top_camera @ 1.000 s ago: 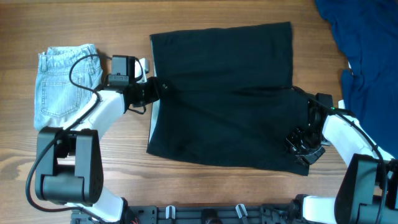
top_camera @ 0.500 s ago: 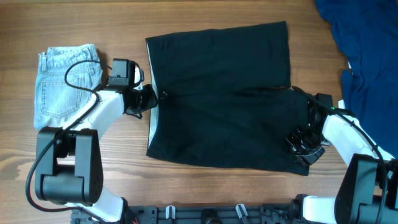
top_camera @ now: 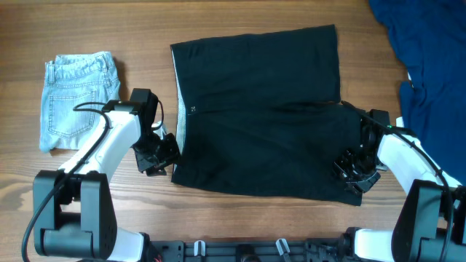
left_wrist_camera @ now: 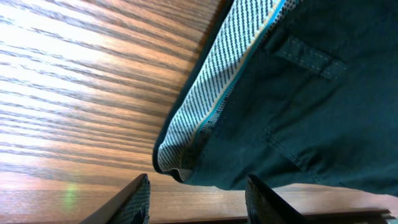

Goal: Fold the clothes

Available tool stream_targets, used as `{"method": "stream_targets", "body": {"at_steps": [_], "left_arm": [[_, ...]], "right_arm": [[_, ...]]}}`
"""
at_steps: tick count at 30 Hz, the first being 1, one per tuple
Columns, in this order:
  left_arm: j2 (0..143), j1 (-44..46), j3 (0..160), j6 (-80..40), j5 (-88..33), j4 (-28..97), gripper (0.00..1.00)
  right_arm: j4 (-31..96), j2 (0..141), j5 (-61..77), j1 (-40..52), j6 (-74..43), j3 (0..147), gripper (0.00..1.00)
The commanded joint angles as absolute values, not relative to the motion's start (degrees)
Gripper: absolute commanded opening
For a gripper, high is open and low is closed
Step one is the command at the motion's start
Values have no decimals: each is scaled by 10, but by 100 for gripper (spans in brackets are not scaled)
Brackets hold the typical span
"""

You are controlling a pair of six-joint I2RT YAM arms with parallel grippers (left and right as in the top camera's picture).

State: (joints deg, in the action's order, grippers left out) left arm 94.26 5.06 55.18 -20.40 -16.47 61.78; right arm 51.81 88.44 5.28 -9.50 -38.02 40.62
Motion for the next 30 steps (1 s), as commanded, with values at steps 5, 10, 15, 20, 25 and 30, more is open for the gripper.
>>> {"method": "stream_targets", "body": {"at_steps": [5, 10, 15, 20, 25, 30], "left_arm": [[937, 48, 460, -240, -255, 553, 48], [937, 48, 422, -275, -249, 496, 43], [937, 48, 422, -284, -217, 516, 45], [937, 48, 422, -325, -182, 473, 39], [937, 48, 422, -324, -181, 458, 4], [906, 48, 423, -319, -186, 472, 4]], "right_arm": [[517, 894, 73, -97, -360, 396, 46], [514, 894, 73, -97, -360, 396, 46], [514, 894, 73, -97, -360, 396, 46], [512, 894, 73, -97, -360, 396, 46], [515, 894, 74, -97, -360, 396, 46], [566, 887, 77, -97, -345, 423, 45]]}}
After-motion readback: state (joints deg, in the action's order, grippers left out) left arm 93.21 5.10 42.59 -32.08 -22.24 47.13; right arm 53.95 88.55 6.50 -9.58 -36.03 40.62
